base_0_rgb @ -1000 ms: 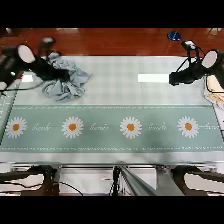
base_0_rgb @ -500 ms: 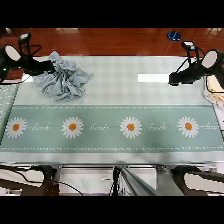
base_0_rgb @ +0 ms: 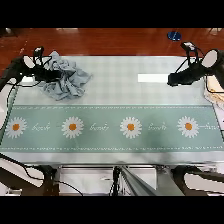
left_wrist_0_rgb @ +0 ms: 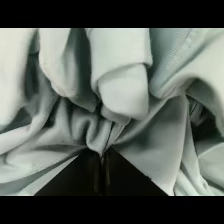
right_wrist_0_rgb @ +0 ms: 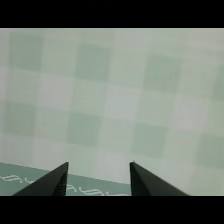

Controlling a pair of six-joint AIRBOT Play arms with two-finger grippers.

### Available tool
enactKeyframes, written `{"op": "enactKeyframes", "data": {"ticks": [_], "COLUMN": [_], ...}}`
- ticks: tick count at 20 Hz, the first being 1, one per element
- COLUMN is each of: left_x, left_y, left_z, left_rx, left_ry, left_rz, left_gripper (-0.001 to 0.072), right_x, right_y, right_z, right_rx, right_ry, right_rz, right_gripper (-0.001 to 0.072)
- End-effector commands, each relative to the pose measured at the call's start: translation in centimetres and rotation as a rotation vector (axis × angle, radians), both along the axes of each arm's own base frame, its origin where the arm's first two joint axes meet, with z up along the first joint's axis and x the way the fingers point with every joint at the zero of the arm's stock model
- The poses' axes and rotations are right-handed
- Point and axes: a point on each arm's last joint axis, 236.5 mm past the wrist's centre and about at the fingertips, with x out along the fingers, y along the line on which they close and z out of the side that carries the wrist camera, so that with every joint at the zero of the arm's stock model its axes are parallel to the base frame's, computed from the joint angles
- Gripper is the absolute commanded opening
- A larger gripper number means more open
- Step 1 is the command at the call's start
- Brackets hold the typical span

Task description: Fold the shirts.

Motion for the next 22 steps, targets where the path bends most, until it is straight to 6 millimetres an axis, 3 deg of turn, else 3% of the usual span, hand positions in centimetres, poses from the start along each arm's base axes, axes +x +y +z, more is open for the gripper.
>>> {"op": "enactKeyframes", "data": {"ticks": [1,3,4,7,10,12,14,16,18,20,22], "left_x": [0.9,2.5,3.4,4.3,0.5,-3.9,-8.5,-12.8,-16.3,-18.3,-19.0], "left_y": [-0.1,-0.2,-0.4,-2.6,-8.4,-12.6,-16.3,-19.3,-21.9,-24.2,-26.5], "left_z": [1.7,6.5,9.9,23.6,36.5,42.4,46.9,50.2,52.0,50.9,46.4], "left_rx": [-0.002,-0.003,-0.010,-0.015,-0.116,-0.158,-0.179,-0.217,-0.255,-0.275,-0.274], "left_ry": [-0.018,-0.080,-0.131,-0.363,-0.599,-0.709,-0.800,-0.868,-0.901,-0.852,-0.709], "left_rz": [-0.009,-0.017,-0.006,-0.054,-0.151,-0.237,-0.335,-0.417,-0.495,-0.568,-0.635], "left_gripper": [0.0025,0.0024,0.0024,0.0024,0.0024,0.0024,0.0024,0.0024,0.0024,0.0024,0.0024], "right_x": [-0.2,-0.2,-0.2,-0.5,-1.0,-1.4,-2.1,-2.9,-3.7,-4.4,-4.9], "right_y": [0.3,0.2,0.1,-0.7,-1.2,-1.3,-1.3,-1.3,-1.3,-1.3,-1.3], "right_z": [0.0,0.0,0.0,1.0,4.2,7.0,9.9,12.5,14.7,16.3,17.3], "right_rx": [0.015,0.010,0.000,-0.037,-0.064,-0.070,-0.072,-0.073,-0.074,-0.075,-0.074], "right_ry": [0.009,0.008,0.008,-0.008,-0.075,-0.142,-0.209,-0.271,-0.326,-0.367,-0.388], "right_rz": [0.000,0.003,0.008,0.012,0.011,0.008,0.006,0.004,0.002,0.001,0.000], "right_gripper": [0.0475,0.0475,0.0474,0.0475,0.0475,0.0474,0.0475,0.0475,0.0475,0.0474,0.0475]}}
